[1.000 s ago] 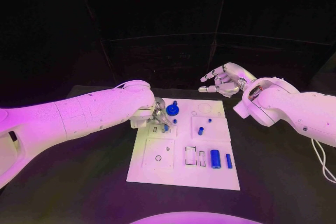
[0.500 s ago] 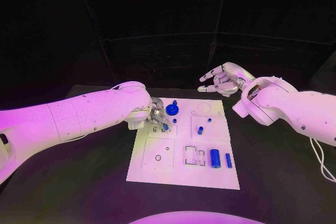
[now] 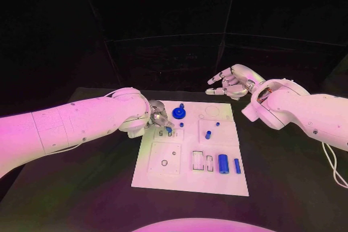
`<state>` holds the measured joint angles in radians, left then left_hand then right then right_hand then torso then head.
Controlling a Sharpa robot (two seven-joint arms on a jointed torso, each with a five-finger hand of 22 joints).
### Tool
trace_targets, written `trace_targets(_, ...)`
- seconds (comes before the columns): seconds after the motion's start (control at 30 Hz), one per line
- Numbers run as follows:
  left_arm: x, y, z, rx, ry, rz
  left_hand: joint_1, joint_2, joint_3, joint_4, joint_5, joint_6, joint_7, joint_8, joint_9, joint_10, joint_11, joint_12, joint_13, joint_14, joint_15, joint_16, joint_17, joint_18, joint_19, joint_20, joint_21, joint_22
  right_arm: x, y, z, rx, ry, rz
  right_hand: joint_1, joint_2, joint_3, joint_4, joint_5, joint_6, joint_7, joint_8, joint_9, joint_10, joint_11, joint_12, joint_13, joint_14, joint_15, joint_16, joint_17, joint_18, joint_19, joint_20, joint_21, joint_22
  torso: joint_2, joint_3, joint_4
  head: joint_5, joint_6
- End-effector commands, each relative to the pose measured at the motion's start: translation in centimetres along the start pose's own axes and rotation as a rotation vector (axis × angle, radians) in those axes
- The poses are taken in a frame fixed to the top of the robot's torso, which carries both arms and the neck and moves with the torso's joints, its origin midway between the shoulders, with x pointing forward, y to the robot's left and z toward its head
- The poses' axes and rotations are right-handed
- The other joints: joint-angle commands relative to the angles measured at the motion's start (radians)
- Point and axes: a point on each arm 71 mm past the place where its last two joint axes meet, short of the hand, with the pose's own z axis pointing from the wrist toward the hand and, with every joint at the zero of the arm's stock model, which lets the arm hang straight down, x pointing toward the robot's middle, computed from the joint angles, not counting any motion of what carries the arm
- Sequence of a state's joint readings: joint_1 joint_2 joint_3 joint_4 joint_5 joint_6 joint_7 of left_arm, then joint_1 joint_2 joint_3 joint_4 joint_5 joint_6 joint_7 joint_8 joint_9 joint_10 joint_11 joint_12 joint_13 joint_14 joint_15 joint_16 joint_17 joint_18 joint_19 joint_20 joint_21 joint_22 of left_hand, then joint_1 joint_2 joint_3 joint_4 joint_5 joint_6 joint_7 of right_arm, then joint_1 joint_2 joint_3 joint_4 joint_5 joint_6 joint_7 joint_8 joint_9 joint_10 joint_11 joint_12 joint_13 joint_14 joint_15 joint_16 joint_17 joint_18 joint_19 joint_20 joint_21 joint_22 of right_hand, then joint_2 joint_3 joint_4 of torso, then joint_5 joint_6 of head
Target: Assemble the parts on the task board
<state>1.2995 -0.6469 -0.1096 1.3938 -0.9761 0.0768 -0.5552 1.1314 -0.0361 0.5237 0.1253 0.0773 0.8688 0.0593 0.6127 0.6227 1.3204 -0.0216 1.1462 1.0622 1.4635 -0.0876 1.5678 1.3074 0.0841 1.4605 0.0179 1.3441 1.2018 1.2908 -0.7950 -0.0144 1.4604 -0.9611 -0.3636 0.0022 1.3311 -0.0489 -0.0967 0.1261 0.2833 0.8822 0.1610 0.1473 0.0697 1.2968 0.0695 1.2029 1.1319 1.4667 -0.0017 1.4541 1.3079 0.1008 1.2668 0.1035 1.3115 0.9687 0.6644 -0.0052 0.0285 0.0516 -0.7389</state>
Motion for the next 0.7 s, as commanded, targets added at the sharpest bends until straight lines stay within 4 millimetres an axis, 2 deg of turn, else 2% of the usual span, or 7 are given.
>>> trace_targets(0.03,-0.4,0.0,-0.4,0.064,-0.136,-0.050,0.003,-0.011,0.190,-0.189,0.003,0.000,-0.005,0.005,0.001,0.009,-0.001,0.006,0.002,0.107,0.002,0.003,0.263,-0.013,0.002,0.005,0.003,0.002,-0.2,0.0,0.0,-0.001,0.002,0.001,0.002,0.010,-0.007,-0.001,0.006,0.004,-0.004,0.004,0.000,-0.003,0.000,-0.005,-0.001,0.056,-0.006,-0.003,0.044,0.016,-0.004,-0.003,-0.005,0.000,0.000,-0.0004,0.0002,0.003,0.000)
trace_targets(0.37,1.4,1.3,-0.5,0.128,-0.308,-0.114,0.005,-0.021,0.200,-0.196,0.004,0.005,-0.007,0.010,0.005,0.018,-0.003,0.015,0.010,0.107,0.000,0.003,0.263,-0.014,0.006,0.004,0.008,0.011,-0.5,-0.3,-0.1,0.006,-0.005,-0.001,0.001,0.013,-0.009,0.002,0.008,0.004,-0.004,0.005,0.000,-0.002,0.000,-0.004,-0.001,0.056,-0.006,-0.004,0.043,0.016,-0.004,-0.003,-0.005,0.000,-0.001,0.0002,0.0100,-0.002,-0.004)
trace_targets(0.57,2.4,1.7,-0.3,0.155,-0.371,-0.118,0.007,-0.024,0.202,-0.198,0.004,0.006,-0.007,0.011,0.006,0.020,-0.004,0.016,0.011,0.107,0.000,0.003,0.263,-0.015,0.008,0.003,0.011,0.016,-0.5,-0.4,-0.2,0.007,-0.006,-0.002,0.000,0.014,-0.011,0.003,0.009,0.004,-0.004,0.006,0.000,-0.002,-0.001,-0.004,-0.002,0.056,-0.006,-0.004,0.044,0.016,-0.004,-0.003,-0.006,-0.001,-0.001,0.0010,0.0064,-0.001,-0.008)
trace_targets(0.7,3.0,1.9,-0.1,0.160,-0.388,-0.107,0.007,-0.025,0.204,-0.198,0.004,0.007,-0.007,0.012,0.007,0.021,-0.004,0.016,0.011,0.107,-0.001,0.003,0.263,-0.015,0.008,0.003,0.011,0.016,-0.5,-0.4,-0.2,0.008,-0.007,-0.002,0.000,0.014,-0.011,0.003,0.009,0.004,-0.004,0.006,0.000,-0.002,-0.001,-0.004,-0.002,0.056,-0.006,-0.004,0.044,0.016,-0.004,-0.003,-0.006,-0.001,0.000,0.0008,0.0068,-0.001,-0.008)
